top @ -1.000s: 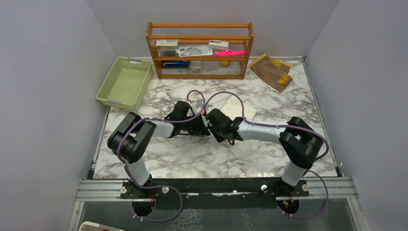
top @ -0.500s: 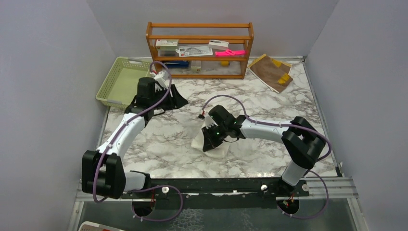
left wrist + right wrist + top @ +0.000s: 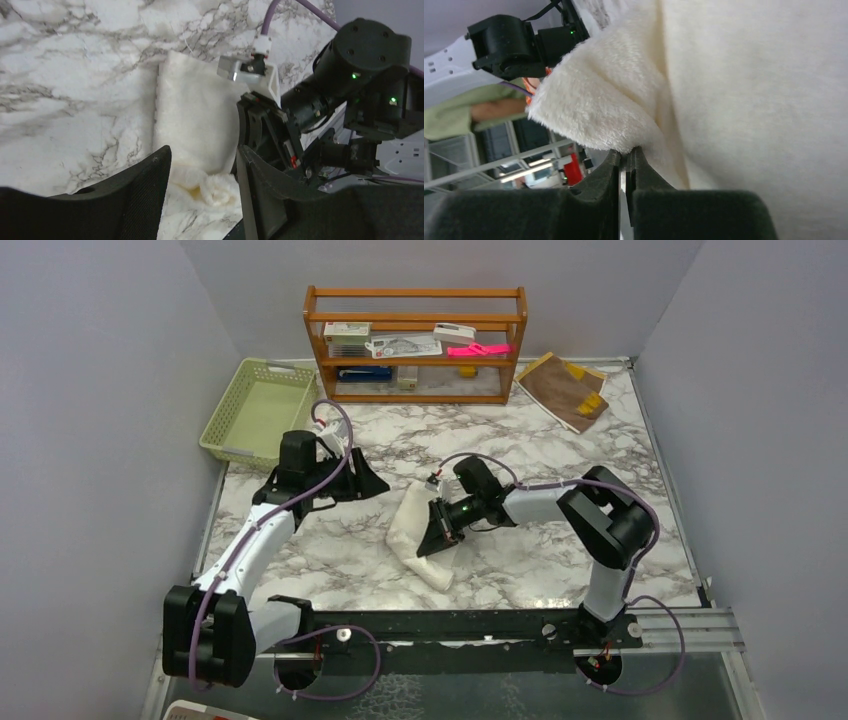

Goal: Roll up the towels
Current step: Roll the towel at the center of the board.

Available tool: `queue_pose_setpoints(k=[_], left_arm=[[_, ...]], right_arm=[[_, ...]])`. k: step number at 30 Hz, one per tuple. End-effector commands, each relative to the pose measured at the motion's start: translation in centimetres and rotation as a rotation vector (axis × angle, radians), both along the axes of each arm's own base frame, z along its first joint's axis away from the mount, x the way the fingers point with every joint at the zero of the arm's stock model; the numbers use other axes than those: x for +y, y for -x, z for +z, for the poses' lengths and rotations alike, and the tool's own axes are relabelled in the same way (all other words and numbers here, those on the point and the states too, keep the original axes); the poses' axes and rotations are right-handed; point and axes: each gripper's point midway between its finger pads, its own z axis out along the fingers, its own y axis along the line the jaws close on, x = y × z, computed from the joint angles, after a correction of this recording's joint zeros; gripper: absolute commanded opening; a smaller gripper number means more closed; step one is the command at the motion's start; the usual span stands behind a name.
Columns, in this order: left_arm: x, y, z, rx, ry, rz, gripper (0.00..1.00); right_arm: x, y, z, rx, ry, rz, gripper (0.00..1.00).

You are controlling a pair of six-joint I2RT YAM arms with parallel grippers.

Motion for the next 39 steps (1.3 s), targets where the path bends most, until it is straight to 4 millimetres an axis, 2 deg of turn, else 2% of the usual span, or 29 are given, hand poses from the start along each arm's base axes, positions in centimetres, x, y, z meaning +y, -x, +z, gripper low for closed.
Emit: queue_pose_setpoints(k=[1, 10, 14, 19, 26, 33, 39], left_arm=[[-1.1, 2.0, -0.4, 0.026, 0.075, -0.046, 0.54], [-2.8, 5.2, -1.6, 0.083, 0.144, -0.073, 0.53], [-4.5, 7.2, -2.3, 0.12, 0.199, -0.137, 0.53], [-6.1, 8.9, -2.5, 0.127, 0.246, -0.193, 0.53], [-5.8, 8.1, -3.6, 0.136, 0.248, -0.107, 0.52], [-4.2, 5.3, -5.8, 0.094, 0.215, 0.093, 0.52], [-4.4, 4.6, -7.4, 0.125, 0.217, 0.114, 0.51]], right_arm=[[-0.5, 0.1, -0.2, 0.158, -0.064, 0.013, 0.01], [0.0, -0.7, -2.7, 0.286, -0.034, 0.018, 0.01], [0.6, -1.9, -3.7, 0.265, 0.018, 0.009, 0.01], [1.6, -3.7, -3.5, 0.209, 0.051, 0.004, 0.01], [1.7, -4.1, -4.4, 0.205, 0.095, 0.004, 0.01], [1.6, -4.0, -4.7, 0.211, 0.1, 0.007, 0.03], [1.6, -4.1, -5.0, 0.207, 0.108, 0.012, 0.08]])
